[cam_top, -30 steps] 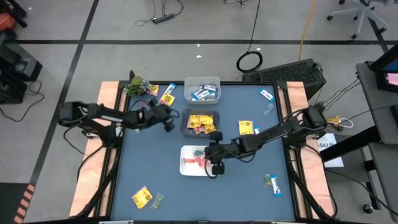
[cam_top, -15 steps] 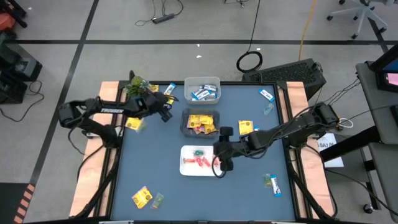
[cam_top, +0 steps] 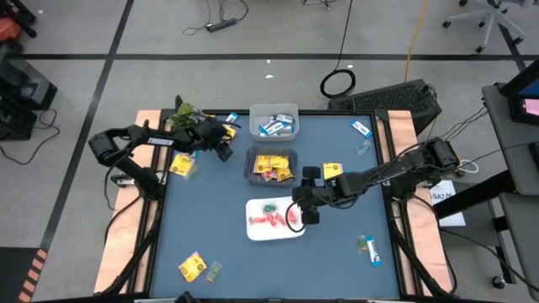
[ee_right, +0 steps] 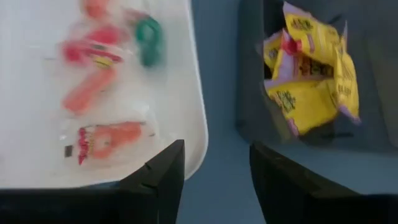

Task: Sort candy
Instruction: Put the yellow candy into the black bin

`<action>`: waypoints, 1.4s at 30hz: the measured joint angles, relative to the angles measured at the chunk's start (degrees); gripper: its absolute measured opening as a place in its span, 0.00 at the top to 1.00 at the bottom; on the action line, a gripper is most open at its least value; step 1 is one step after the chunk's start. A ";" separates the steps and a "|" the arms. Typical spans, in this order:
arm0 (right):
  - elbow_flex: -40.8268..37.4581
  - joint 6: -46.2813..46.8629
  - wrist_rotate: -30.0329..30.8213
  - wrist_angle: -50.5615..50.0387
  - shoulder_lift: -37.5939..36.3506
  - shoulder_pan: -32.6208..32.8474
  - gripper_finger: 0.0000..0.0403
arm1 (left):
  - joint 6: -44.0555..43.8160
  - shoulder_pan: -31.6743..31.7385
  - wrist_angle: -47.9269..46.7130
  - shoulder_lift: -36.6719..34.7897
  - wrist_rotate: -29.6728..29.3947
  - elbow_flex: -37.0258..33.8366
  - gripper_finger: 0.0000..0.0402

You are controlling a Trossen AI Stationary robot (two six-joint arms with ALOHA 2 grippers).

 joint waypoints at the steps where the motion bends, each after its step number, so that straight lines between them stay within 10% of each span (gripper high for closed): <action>1: -0.60 0.44 0.04 -0.02 -0.52 -0.06 0.60 | 0.00 0.06 0.18 0.58 0.00 0.19 0.44; 19: -1.78 4.11 1.71 -5.22 -11.74 1.65 0.66 | 4.78 -1.70 1.30 1.37 -2.50 0.23 0.97; 32: -1.78 15.79 1.48 -17.45 -14.40 7.20 0.98 | 2.67 -13.14 2.04 -15.81 8.04 0.19 0.99; 42: -1.78 14.94 2.86 -14.48 -14.39 7.59 0.98 | 2.07 -26.34 1.99 -11.51 9.29 7.91 0.99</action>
